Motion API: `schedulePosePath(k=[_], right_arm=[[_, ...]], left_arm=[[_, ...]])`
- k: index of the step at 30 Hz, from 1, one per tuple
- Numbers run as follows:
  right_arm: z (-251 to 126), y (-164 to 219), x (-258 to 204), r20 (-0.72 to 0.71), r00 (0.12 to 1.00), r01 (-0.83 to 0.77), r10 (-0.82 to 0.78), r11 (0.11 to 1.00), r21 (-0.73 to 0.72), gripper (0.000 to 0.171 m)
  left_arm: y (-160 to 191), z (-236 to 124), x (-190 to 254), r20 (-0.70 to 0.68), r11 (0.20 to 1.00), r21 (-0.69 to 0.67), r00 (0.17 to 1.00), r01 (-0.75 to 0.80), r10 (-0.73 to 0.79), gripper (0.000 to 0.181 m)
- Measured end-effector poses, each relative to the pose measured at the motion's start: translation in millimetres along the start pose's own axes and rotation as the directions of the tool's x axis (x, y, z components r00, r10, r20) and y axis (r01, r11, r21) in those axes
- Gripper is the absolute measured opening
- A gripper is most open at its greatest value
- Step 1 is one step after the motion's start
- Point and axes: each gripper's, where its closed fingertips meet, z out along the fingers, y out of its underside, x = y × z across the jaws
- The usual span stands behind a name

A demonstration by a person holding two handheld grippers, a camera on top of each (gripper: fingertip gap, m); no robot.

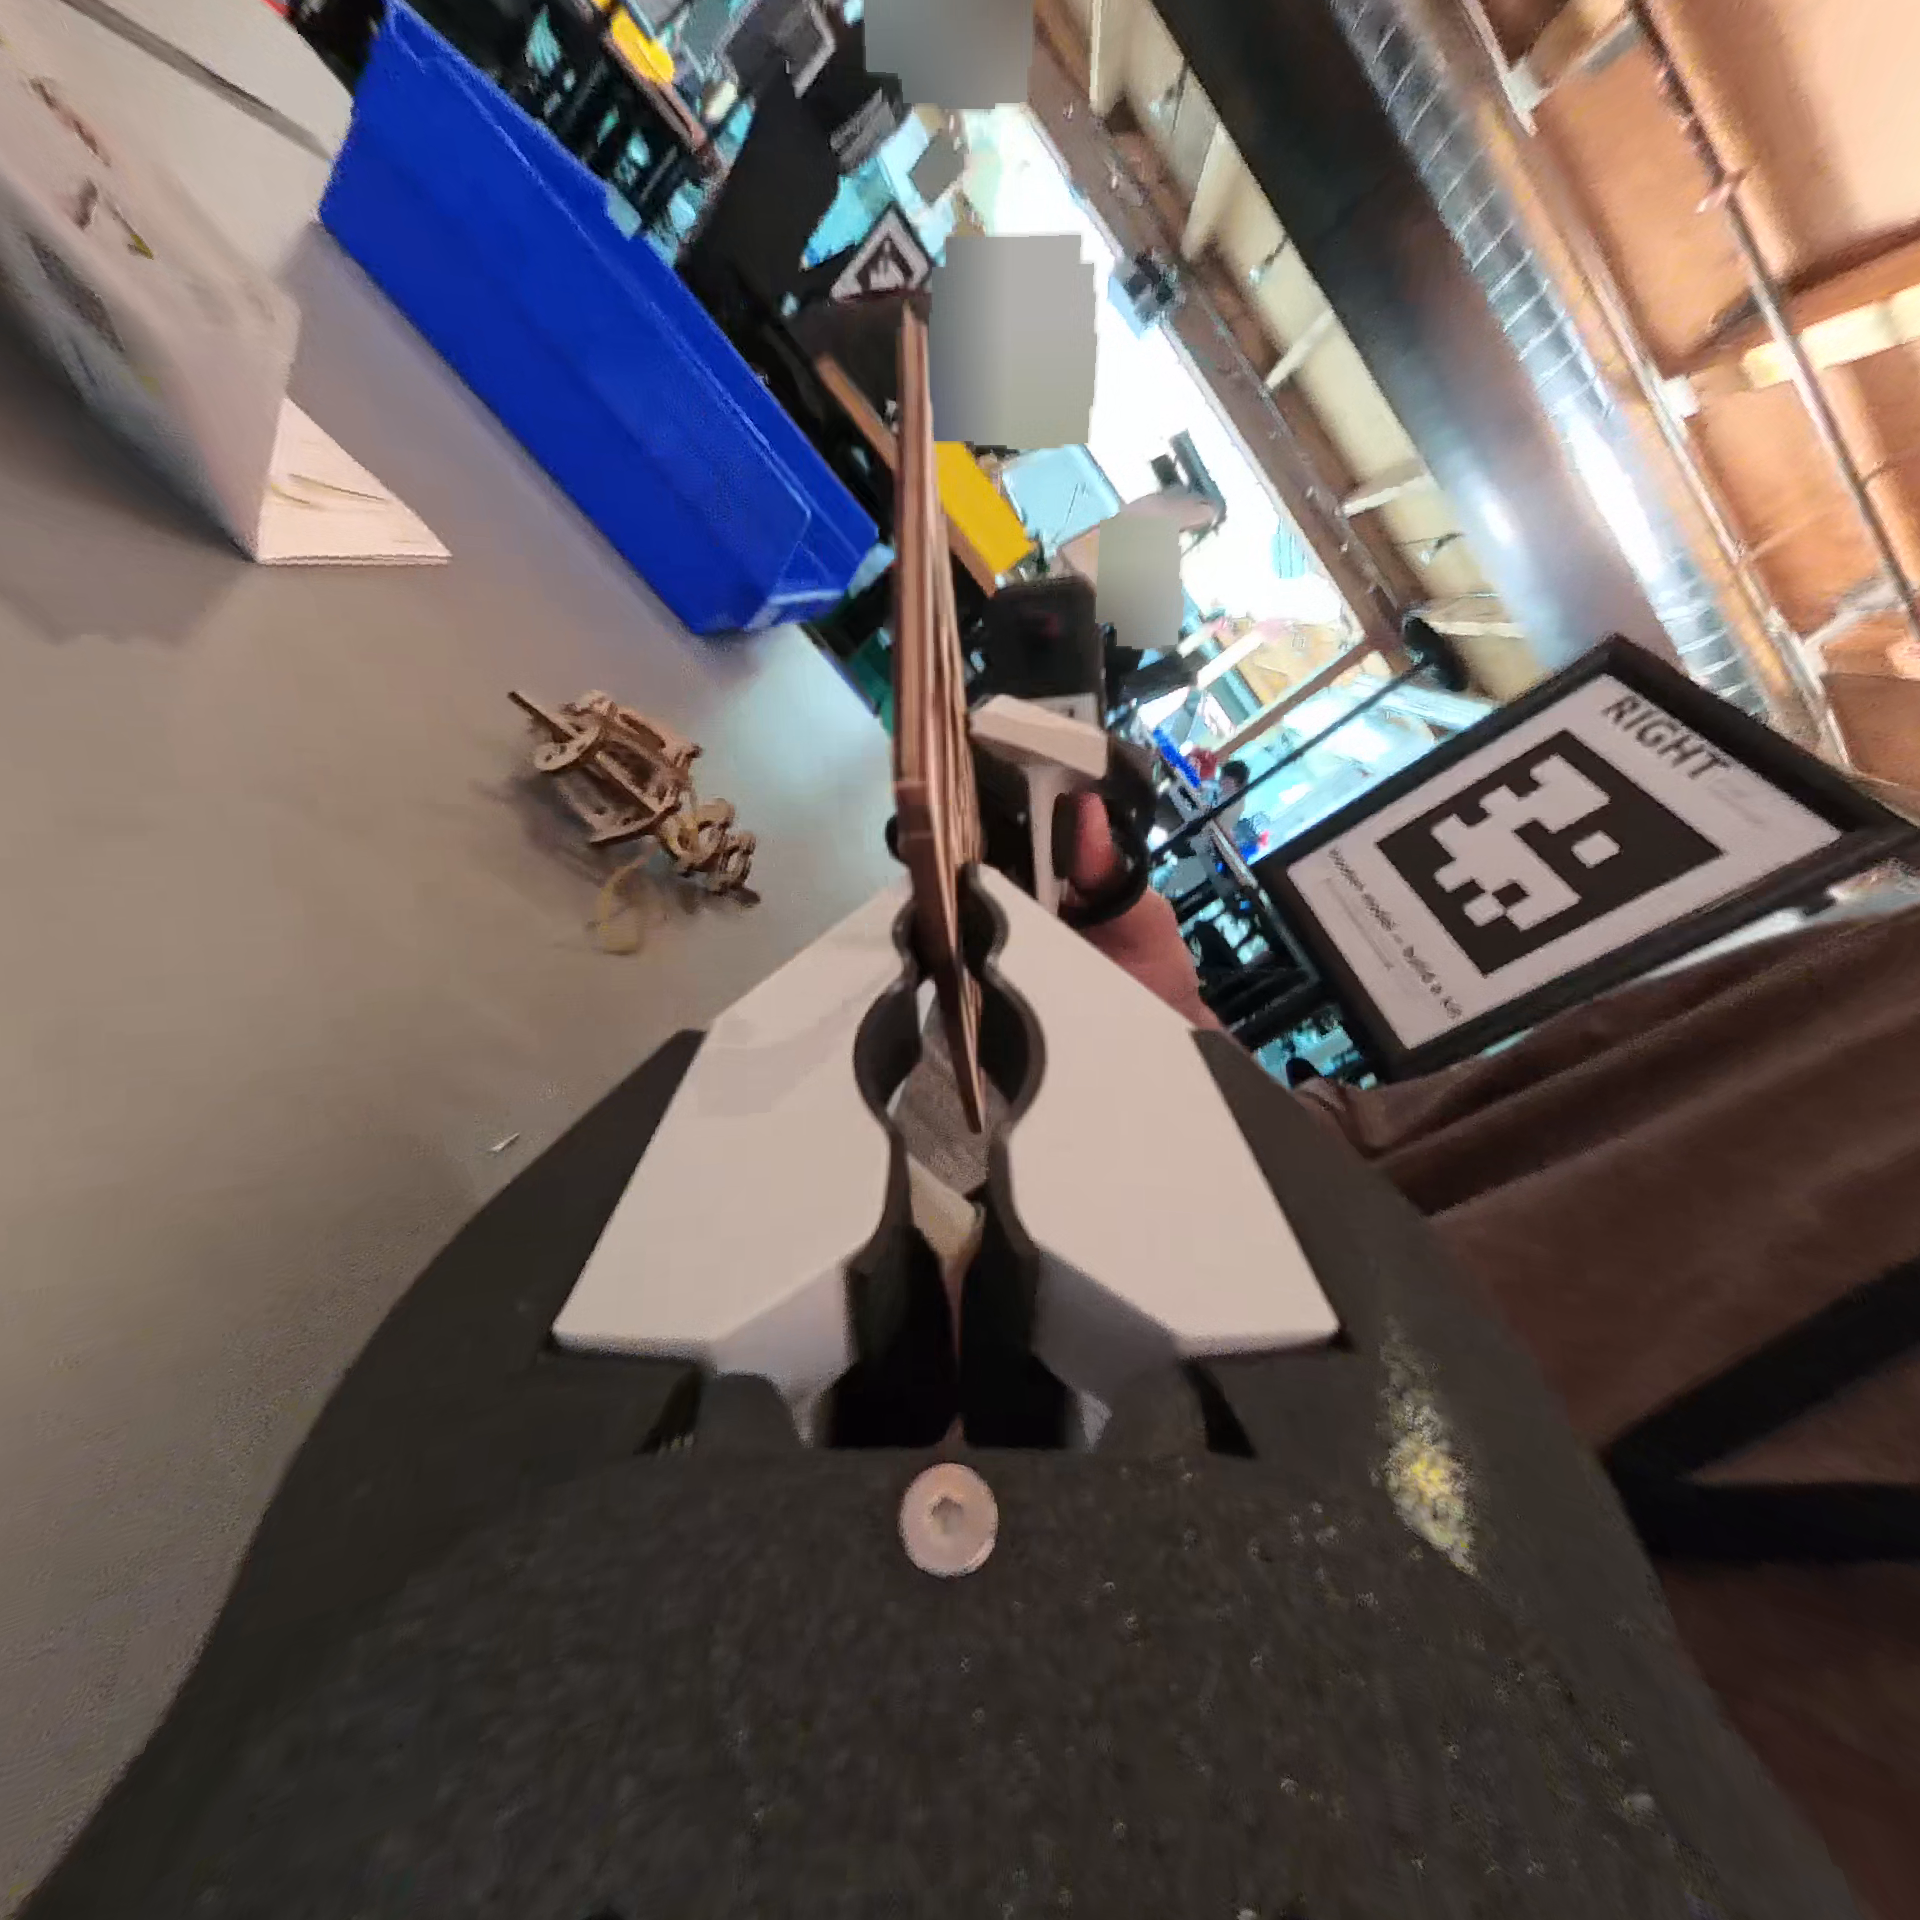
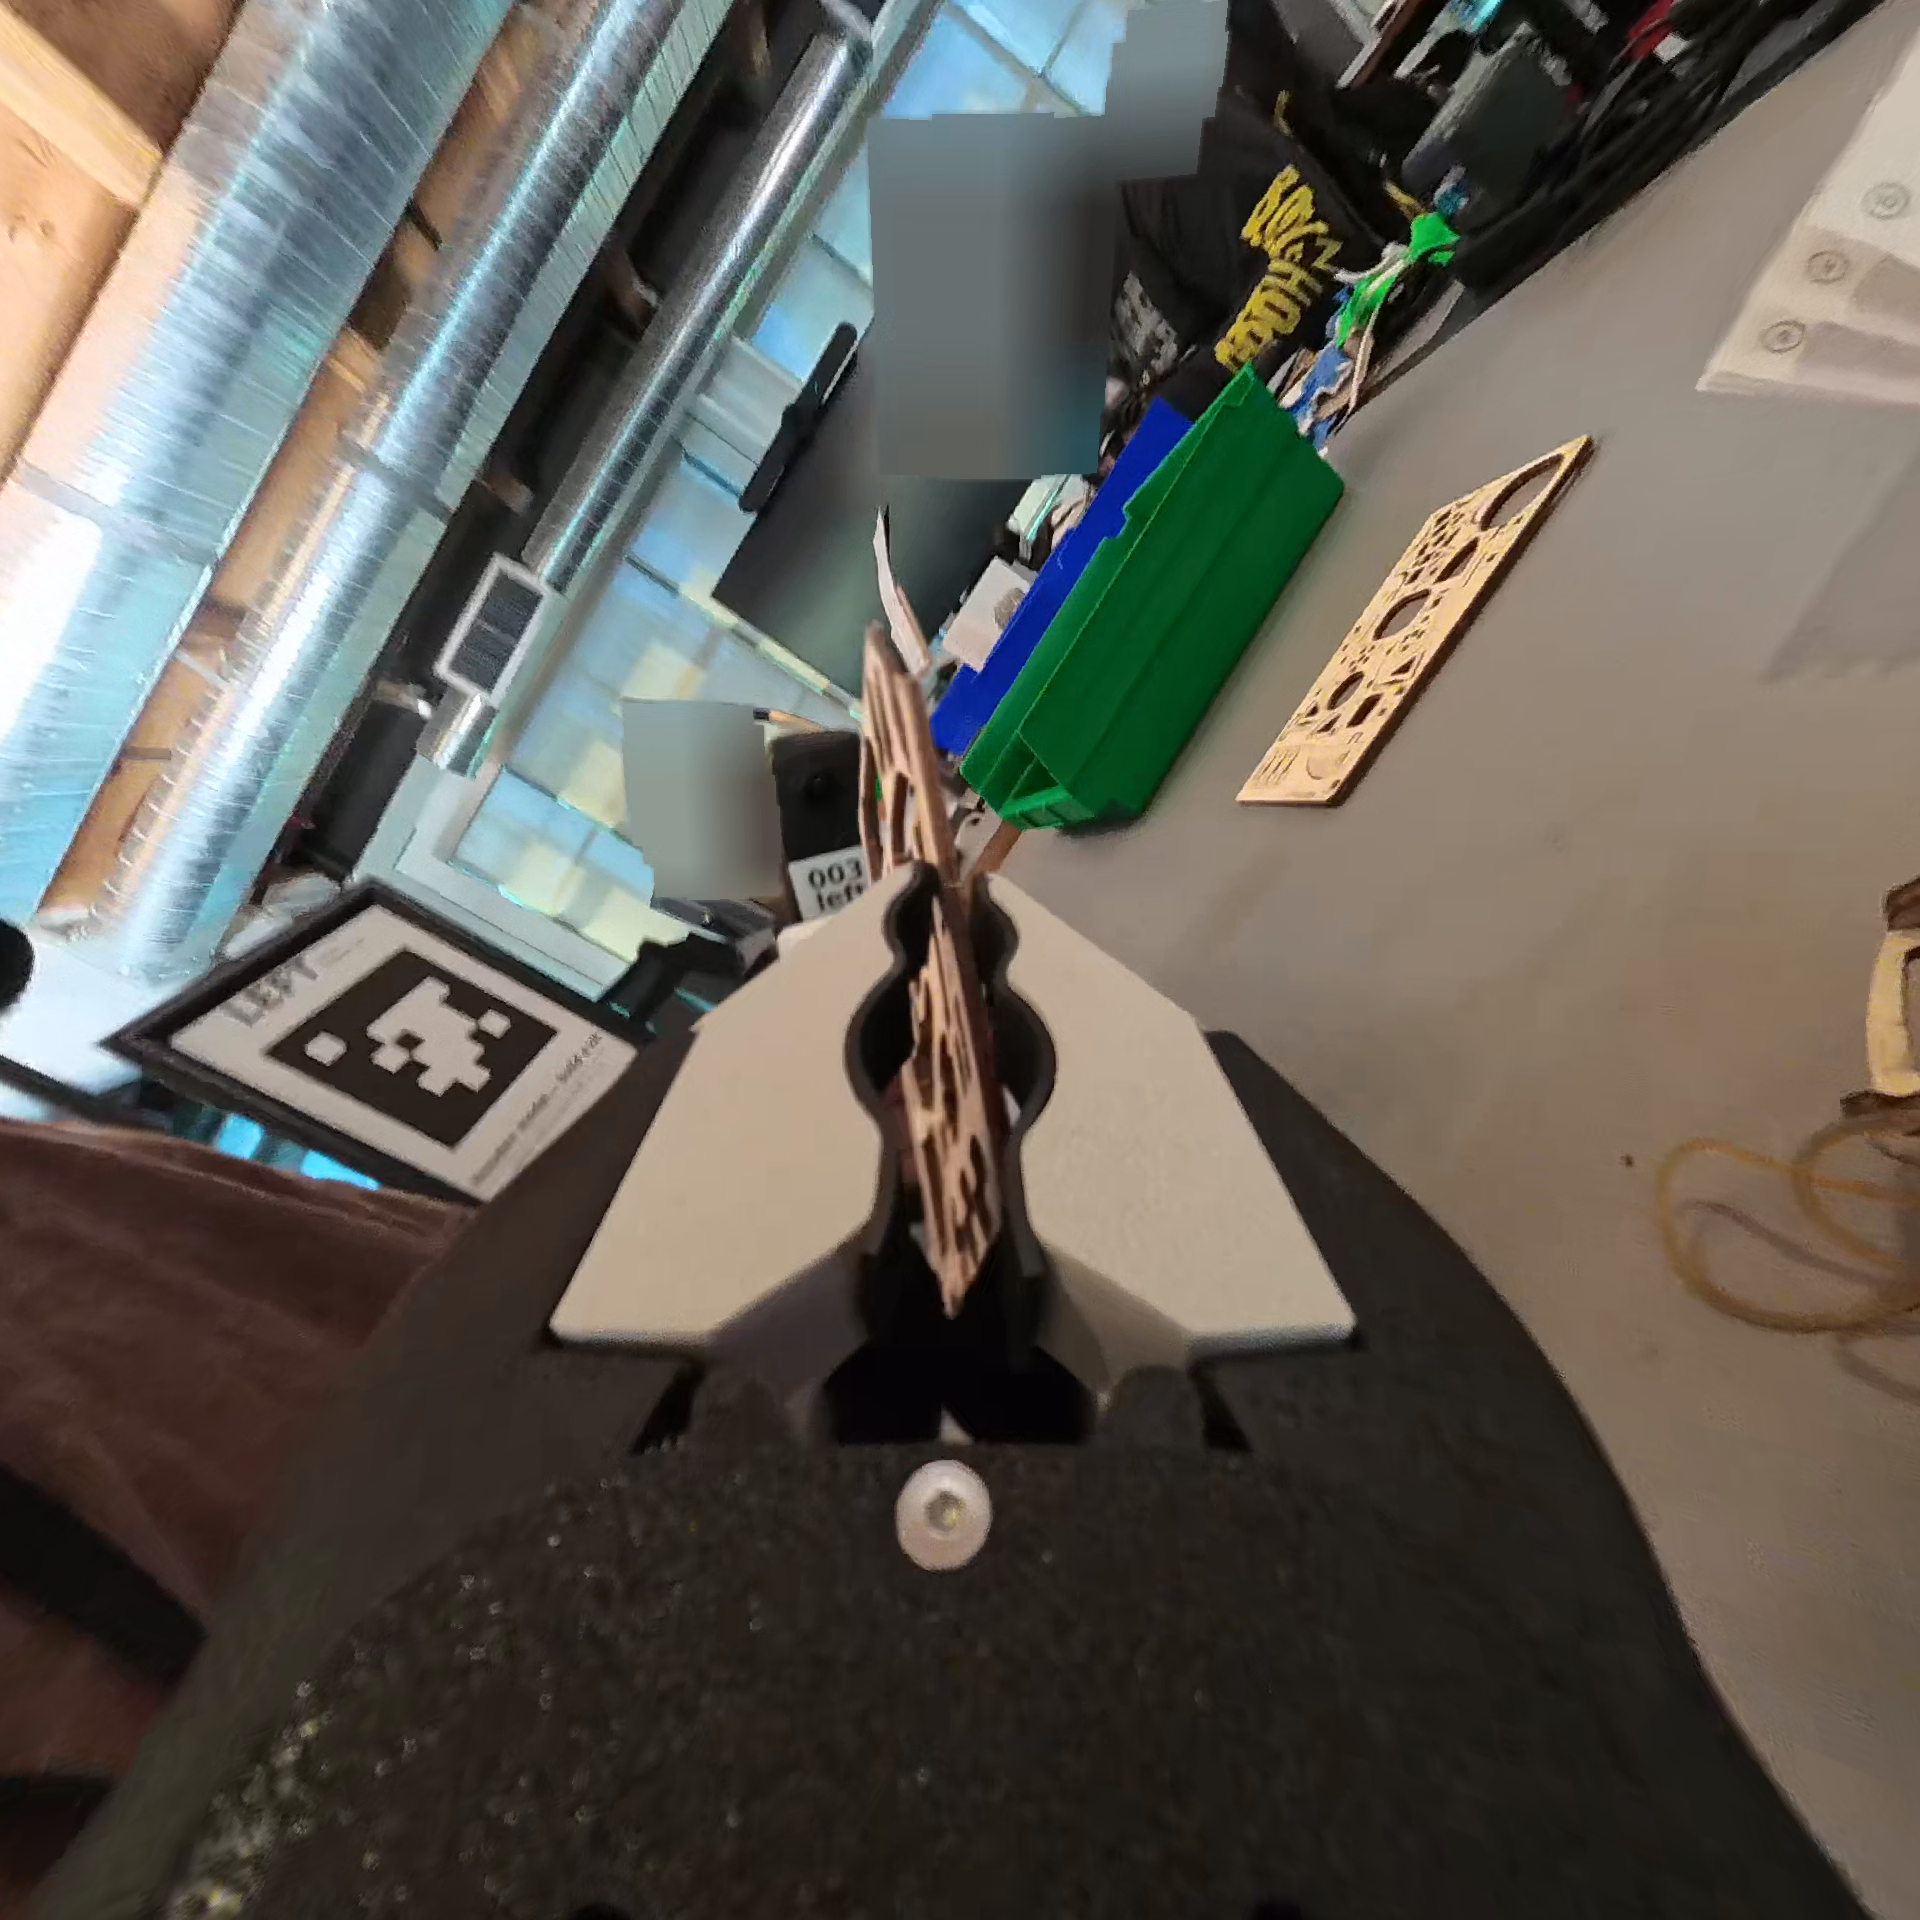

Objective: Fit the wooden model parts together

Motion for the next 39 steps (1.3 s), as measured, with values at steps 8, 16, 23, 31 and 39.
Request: schedulePosePath(k=[8,16,23,31,39], right_arm=[[-2.4,29.8,3.3,0.040,0.956,0.288,-0.292,0.896,-0.339,0.008],[-0.4,28.2,1.9,0.069,0.946,0.321,-0.318,0.882,-0.345,0.009],[-2.4,32.4,5.2,0.073,0.956,0.291,-0.285,0.878,-0.380,0.003],[-3.1,38.3,36.1,-0.112,0.931,0.264,-0.347,0.853,-0.450,0.003],[0.6,36.9,53.2,-0.289,0.743,0.405,-0.603,0.750,-0.523,0.004]], left_arm=[[26.0,-19.3,-8.9,-0.050,0.968,-0.249,0.999,-0.020,0.007,0.001],[39.4,-15.8,-3.8,-0.067,0.950,-0.307,0.997,-0.059,0.041,0.001],[45.0,-10.7,-6.8,-0.056,0.945,-0.322,0.998,-0.048,0.032,0.001],[47.2,-5.3,-14.4,0.006,0.937,-0.330,0.992,-0.114,0.123,0.003],[50.4,-6.3,-34.1,0.128,0.908,-0.366,0.956,-0.201,0.263,0.002]])
